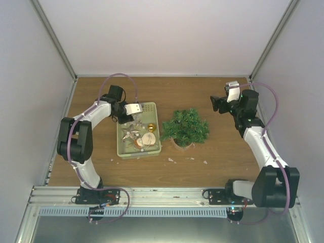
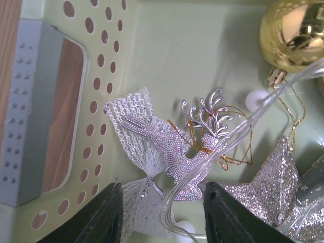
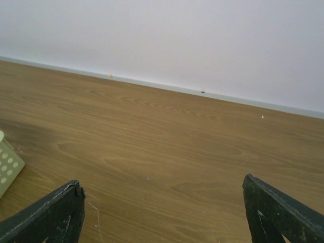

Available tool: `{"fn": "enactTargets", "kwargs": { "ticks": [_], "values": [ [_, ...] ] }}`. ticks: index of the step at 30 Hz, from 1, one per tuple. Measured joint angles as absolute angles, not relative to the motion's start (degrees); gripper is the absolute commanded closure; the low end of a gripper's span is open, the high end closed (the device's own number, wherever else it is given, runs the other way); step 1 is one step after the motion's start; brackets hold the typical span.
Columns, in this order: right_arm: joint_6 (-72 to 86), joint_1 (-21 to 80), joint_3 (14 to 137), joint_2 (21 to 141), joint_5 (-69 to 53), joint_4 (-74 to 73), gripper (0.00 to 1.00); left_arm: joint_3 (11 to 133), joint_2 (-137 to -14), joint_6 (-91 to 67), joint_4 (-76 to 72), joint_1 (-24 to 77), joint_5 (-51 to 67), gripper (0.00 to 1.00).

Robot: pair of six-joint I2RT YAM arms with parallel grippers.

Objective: Decorate the small christmas tree

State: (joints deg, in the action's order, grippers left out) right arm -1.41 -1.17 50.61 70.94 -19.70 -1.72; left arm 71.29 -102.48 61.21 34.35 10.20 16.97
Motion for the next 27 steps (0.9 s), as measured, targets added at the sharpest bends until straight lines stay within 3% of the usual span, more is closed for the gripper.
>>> {"fn": "enactTargets", "kwargs": {
  "ticks": [10, 11, 15, 27],
  "values": [
    [-1.0, -1.2, 50.6, 71.3, -20.1, -2.2, 0.14, 72.5, -104.9, 62.6, 34.8, 11.9, 14.0, 0.57],
    [-1.0, -1.2, 50.6, 71.3, -20.1, -2.2, 0.14, 72.8, -105.4, 62.6, 35.0, 11.9, 13.9, 0.6],
    [-1.0, -1.2, 50.6, 71.3, -20.2, -2.3, 0.14, 73.8, -107.7, 62.5, 35.8, 12.1, 13.5, 0.98],
    [-0.6, -1.2, 51.9, 71.2, -21.1, -3.6, 0.14, 79.4, -109.3, 62.0, 39.3, 12.2, 12.7, 1.0]
  ]
}}
